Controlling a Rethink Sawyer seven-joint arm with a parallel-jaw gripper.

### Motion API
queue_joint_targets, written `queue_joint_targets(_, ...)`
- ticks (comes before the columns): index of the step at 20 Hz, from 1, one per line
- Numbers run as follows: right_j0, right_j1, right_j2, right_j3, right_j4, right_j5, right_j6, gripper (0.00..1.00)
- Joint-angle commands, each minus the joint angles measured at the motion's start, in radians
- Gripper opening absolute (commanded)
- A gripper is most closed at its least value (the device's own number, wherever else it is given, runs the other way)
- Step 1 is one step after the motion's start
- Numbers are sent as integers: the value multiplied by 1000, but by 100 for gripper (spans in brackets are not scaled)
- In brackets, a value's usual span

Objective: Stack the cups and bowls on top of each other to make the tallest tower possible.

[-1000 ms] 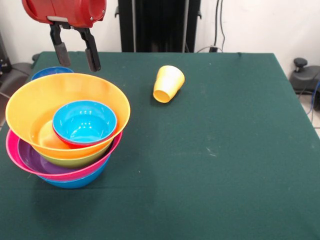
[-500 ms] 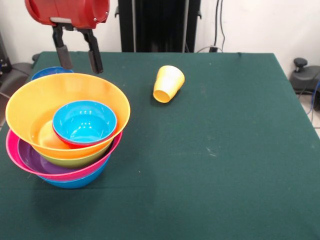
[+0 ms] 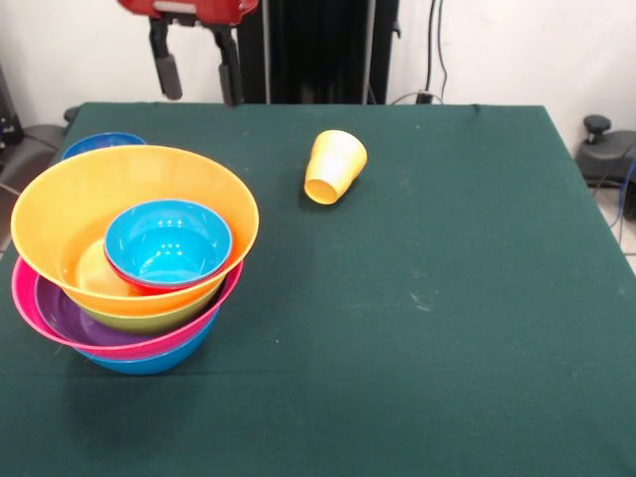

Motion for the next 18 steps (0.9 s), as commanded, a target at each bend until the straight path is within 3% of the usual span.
queue_joint_targets(1,-38,-58,-43,198,-40,-33,-127,100)
queue_joint_targets(10,-144,-88,-5,318,-80,-98,-202,100)
queue_joint_targets(18,-228,-29,12,357,-166,-188,-245,100)
